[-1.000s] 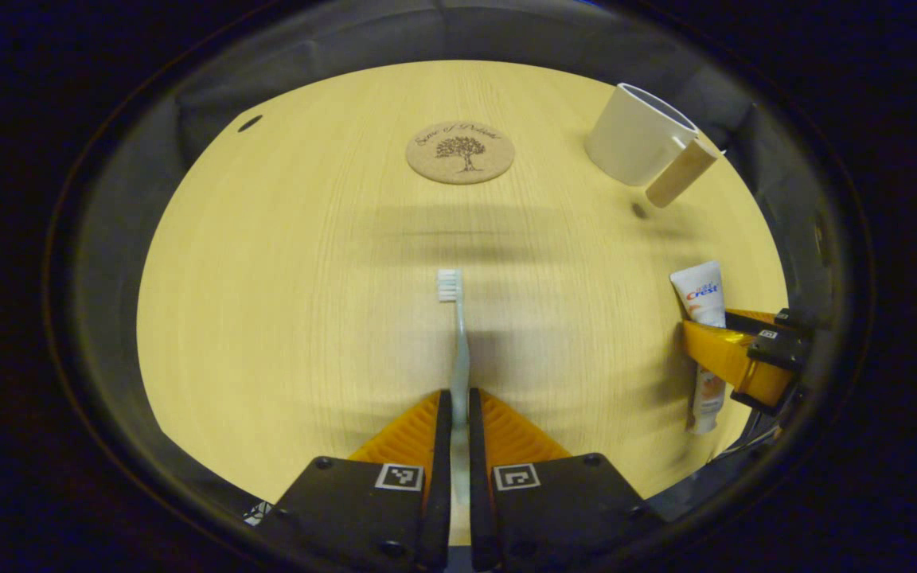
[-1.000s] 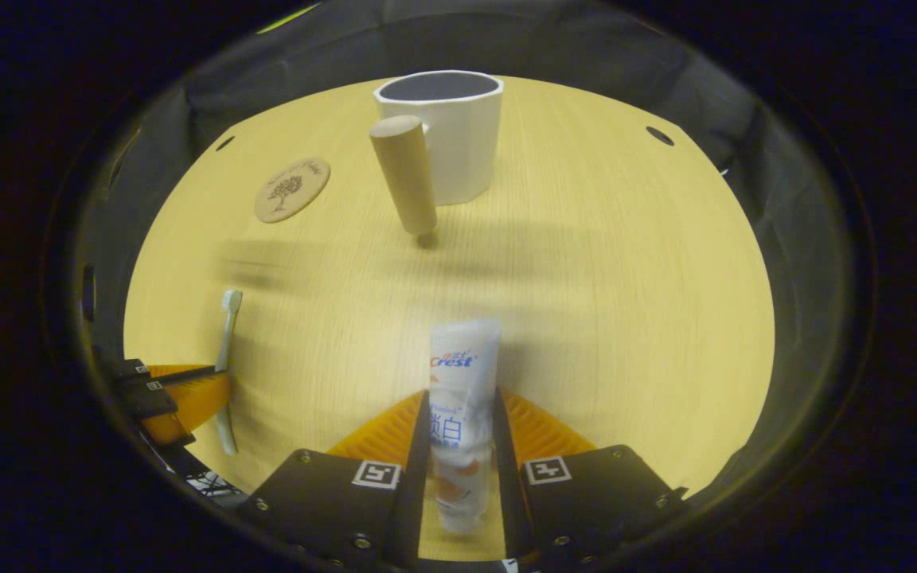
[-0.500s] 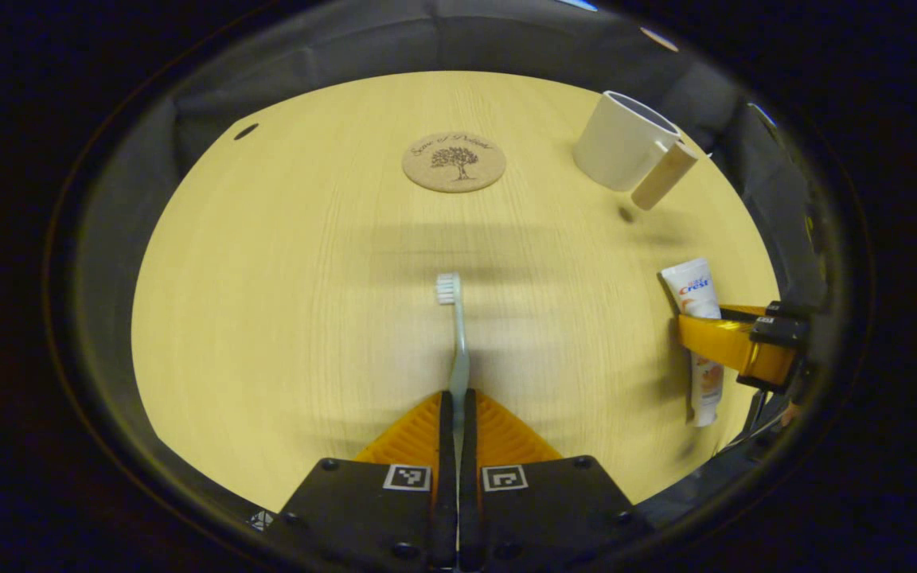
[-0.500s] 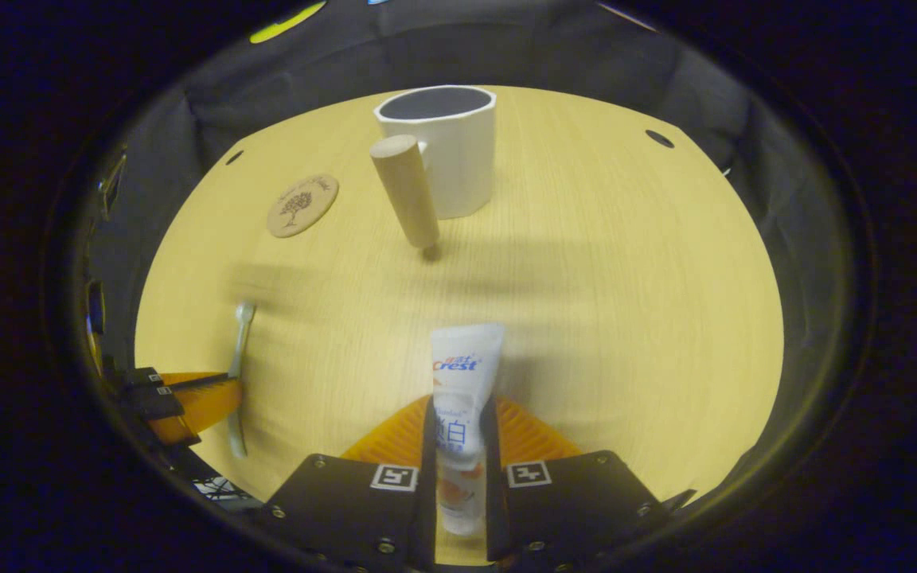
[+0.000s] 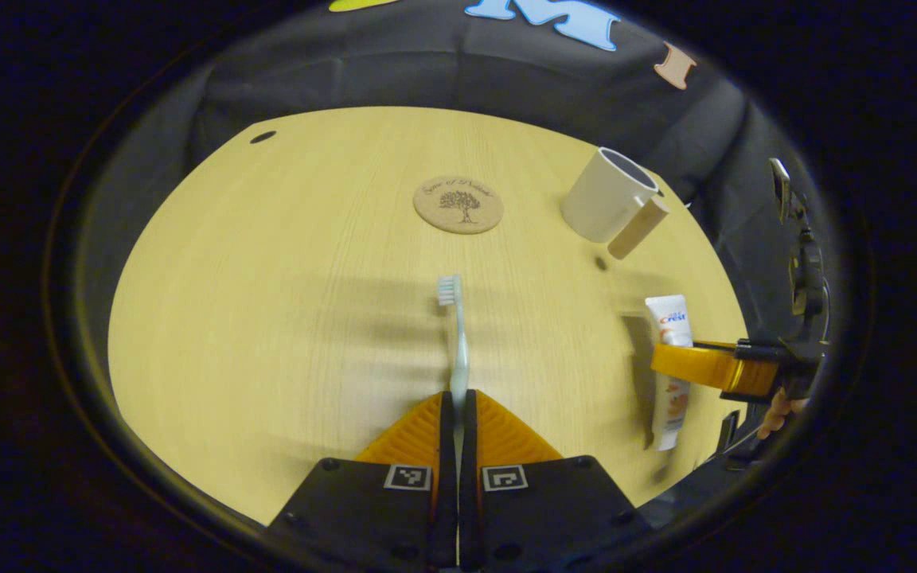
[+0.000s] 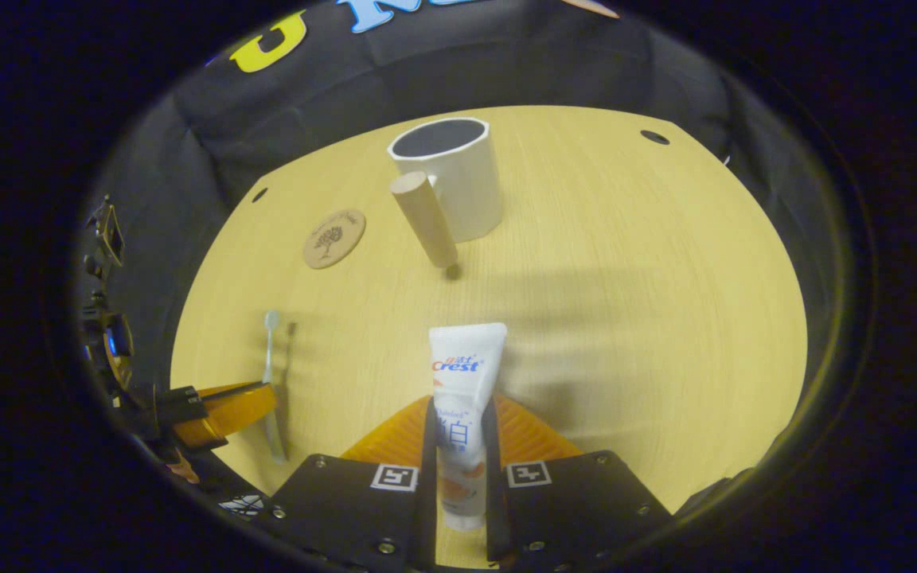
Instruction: Put the toothbrush and toothpaste on the desktop into the cup, then pick up the cup and place it on the coaster on the desktop.
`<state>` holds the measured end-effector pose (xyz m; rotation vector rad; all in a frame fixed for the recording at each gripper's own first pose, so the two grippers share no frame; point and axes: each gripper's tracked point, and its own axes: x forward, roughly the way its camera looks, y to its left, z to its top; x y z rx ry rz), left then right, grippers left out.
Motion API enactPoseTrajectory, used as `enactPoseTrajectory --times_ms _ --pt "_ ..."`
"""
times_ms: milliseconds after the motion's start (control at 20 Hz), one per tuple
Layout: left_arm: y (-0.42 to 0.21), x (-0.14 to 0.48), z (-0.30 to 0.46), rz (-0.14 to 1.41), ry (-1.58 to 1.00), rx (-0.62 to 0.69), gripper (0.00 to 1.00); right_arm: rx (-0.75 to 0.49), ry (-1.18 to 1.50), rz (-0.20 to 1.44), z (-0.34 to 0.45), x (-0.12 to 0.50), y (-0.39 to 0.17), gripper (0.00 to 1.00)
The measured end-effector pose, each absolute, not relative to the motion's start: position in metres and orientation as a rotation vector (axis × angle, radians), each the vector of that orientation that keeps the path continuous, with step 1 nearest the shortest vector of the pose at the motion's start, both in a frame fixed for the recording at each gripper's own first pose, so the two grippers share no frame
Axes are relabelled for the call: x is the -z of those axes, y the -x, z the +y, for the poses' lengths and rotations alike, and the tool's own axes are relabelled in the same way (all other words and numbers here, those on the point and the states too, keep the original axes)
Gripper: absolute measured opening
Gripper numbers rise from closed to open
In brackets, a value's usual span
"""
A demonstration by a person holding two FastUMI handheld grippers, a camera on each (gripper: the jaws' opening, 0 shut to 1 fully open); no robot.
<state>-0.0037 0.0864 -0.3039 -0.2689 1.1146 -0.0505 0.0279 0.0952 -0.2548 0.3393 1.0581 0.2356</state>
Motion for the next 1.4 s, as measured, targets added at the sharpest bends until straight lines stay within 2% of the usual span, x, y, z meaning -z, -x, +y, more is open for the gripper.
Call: enactPoseTrajectory --times_ms 350,400,600,900,1400 --pt "-0.002 0.28 0.089 0.993 0.31 0.077 0.1 -0.224 -0.385 0.961 0.098 0.22 -0.027 0.25" --pt "-0.003 0.277 0.088 0.983 0.311 0.083 0.1 -0.23 -0.392 0.959 0.1 0.22 -0.028 0.15" --pt "-0.009 0.262 0.09 0.938 0.304 0.098 0.09 -0.235 -0.402 0.908 0.099 0.194 -0.033 0.16" --pt "-0.042 0.228 0.085 0.822 0.299 0.112 0.09 -0.251 -0.408 0.717 0.091 0.122 -0.068 0.16" --pt "-0.087 0.184 0.081 0.664 0.259 0.121 0.09 -0.259 -0.337 0.461 0.082 0.068 -0.116 0.15"
